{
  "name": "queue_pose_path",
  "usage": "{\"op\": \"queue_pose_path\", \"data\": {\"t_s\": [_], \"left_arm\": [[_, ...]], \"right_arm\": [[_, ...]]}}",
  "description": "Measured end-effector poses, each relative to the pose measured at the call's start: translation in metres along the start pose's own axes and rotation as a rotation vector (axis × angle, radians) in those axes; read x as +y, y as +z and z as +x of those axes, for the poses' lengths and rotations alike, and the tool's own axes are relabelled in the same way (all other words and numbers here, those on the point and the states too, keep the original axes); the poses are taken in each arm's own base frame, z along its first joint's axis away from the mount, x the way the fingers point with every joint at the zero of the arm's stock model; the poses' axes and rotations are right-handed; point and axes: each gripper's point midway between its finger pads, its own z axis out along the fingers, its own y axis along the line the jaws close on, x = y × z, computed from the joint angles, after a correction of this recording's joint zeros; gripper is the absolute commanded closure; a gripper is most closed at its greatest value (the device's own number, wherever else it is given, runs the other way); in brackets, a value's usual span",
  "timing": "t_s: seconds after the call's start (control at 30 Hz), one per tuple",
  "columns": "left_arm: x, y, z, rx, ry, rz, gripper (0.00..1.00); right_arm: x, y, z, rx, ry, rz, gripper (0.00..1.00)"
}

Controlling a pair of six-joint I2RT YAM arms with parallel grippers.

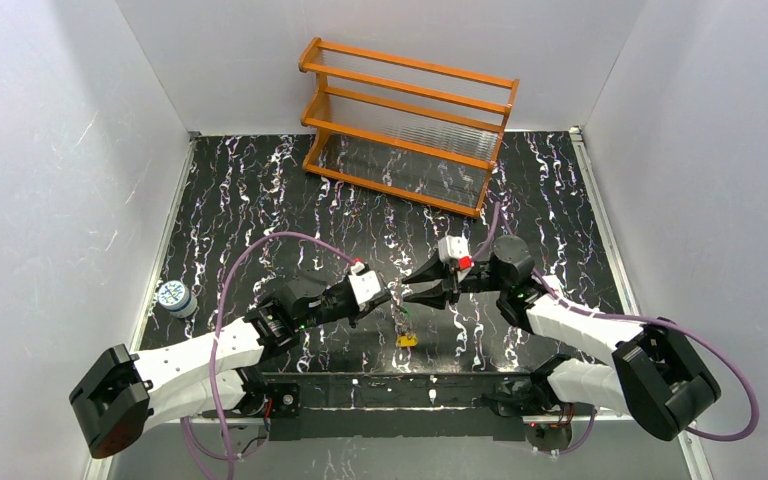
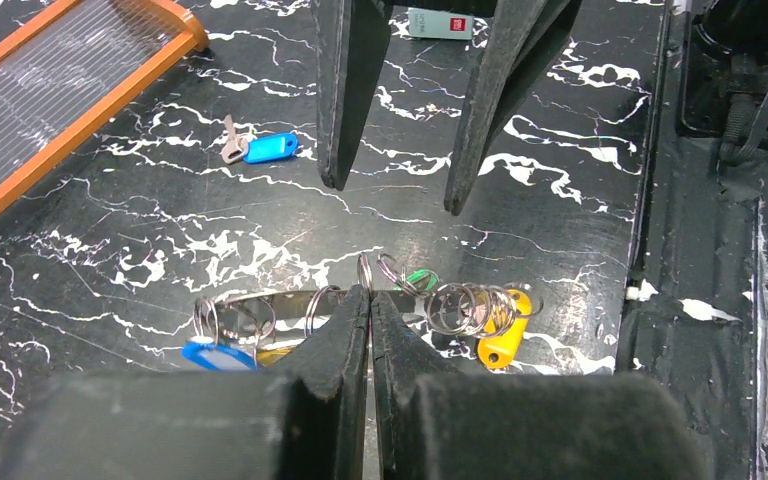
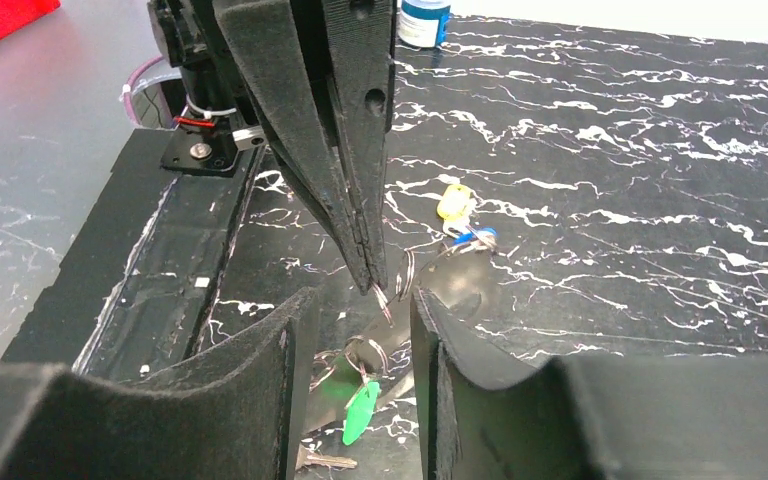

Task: Put the keys on the keyring
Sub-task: Pick up the keyring from the center of the board.

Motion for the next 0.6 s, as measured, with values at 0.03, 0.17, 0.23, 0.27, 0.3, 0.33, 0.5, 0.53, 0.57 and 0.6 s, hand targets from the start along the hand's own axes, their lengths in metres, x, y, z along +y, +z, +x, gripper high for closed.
{"op": "queue_pose_path", "data": {"t_s": [0.03,0.17,0.23,0.27,0.3,0.33,0.5,0.53,0.57,0.6], "left_arm": [[-0.001,0.000,0.000,-0.002,0.001,0.006,1.00],[-0.004,0.000,-0.001,-0.007,0.005,0.024,1.00],[-0.005,0.001,-0.002,-0.012,0.007,0.032,1.00],[-0.006,0.001,-0.002,-0.013,0.008,0.035,1.00],[-0.006,0.001,-0.002,-0.011,0.008,0.038,1.00],[-0.007,0.001,-0.001,-0.010,0.008,0.041,1.00],[-0.009,0.002,-0.001,-0.009,0.007,0.054,1.00],[-0.009,0.002,-0.001,-0.009,0.006,0.056,1.00],[-0.010,0.002,-0.001,-0.009,0.006,0.058,1.00],[-0.010,0.002,-0.001,-0.009,0.006,0.059,1.00]], "right_arm": [[0.001,0.001,0.000,0.000,-0.009,-0.008,0.53],[0.004,0.004,0.005,0.007,-0.025,-0.029,0.51],[0.004,0.006,0.009,0.014,-0.023,-0.034,0.52],[0.004,0.006,0.011,0.016,-0.024,-0.036,0.52],[0.004,0.007,0.012,0.019,-0.027,-0.037,0.52],[0.005,0.008,0.013,0.021,-0.030,-0.041,0.53],[0.006,0.012,0.020,0.037,-0.034,-0.056,0.63],[0.007,0.013,0.021,0.041,-0.031,-0.061,0.63],[0.008,0.014,0.023,0.044,-0.030,-0.066,0.65],[0.009,0.015,0.023,0.046,-0.031,-0.068,0.67]]}}
